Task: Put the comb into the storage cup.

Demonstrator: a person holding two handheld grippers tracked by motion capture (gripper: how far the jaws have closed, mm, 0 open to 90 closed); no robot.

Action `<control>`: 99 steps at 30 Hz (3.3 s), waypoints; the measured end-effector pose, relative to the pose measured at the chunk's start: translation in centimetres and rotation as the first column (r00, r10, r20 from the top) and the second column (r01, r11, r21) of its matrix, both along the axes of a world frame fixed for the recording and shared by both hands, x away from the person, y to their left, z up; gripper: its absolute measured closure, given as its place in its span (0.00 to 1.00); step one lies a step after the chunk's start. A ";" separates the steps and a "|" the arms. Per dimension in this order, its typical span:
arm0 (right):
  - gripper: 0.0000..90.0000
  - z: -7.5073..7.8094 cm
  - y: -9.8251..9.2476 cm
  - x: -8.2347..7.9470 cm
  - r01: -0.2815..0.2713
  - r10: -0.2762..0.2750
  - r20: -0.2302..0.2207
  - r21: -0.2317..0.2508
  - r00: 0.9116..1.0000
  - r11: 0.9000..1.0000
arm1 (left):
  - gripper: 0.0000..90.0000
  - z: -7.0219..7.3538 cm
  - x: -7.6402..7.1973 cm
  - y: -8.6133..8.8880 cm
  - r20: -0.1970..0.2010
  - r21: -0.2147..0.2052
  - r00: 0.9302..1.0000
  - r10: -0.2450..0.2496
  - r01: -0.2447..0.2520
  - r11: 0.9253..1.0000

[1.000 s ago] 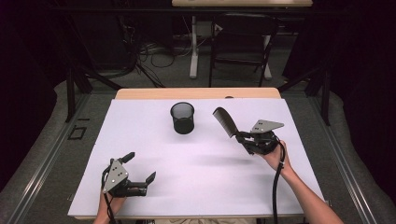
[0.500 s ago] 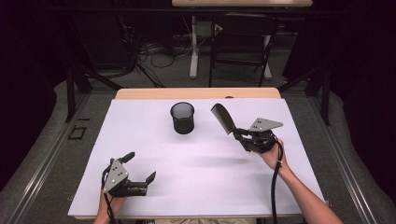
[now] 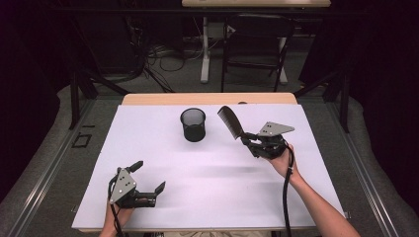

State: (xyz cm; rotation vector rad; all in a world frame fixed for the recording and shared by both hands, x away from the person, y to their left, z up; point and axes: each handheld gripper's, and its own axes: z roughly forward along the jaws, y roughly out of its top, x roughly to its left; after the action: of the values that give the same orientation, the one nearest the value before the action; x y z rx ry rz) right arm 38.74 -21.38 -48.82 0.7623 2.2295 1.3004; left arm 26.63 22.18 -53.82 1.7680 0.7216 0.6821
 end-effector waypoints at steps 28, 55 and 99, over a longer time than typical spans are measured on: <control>0.81 0.9 1.4 1.3 0.006 -0.007 0.021 0.040 1.000 0.999 | 0.00 0.0 0.0 0.1 0.000 0.008 1.000 -0.004 0.004 1.000; 0.81 1.5 2.5 2.3 0.008 -0.009 0.025 0.055 1.000 0.998 | 0.00 0.0 0.1 0.0 0.002 0.004 1.000 -0.005 0.005 1.000; 0.81 2.9 4.2 4.3 0.013 -0.016 0.044 0.081 0.999 0.997 | 0.00 -0.1 0.1 -0.1 -0.005 0.005 1.000 -0.013 0.013 1.000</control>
State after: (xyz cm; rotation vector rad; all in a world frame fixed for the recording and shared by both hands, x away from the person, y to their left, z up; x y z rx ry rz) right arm 43.07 -17.21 -45.90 0.7695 2.1435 1.3945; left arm 26.77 22.10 -53.88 1.7778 0.7120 0.6712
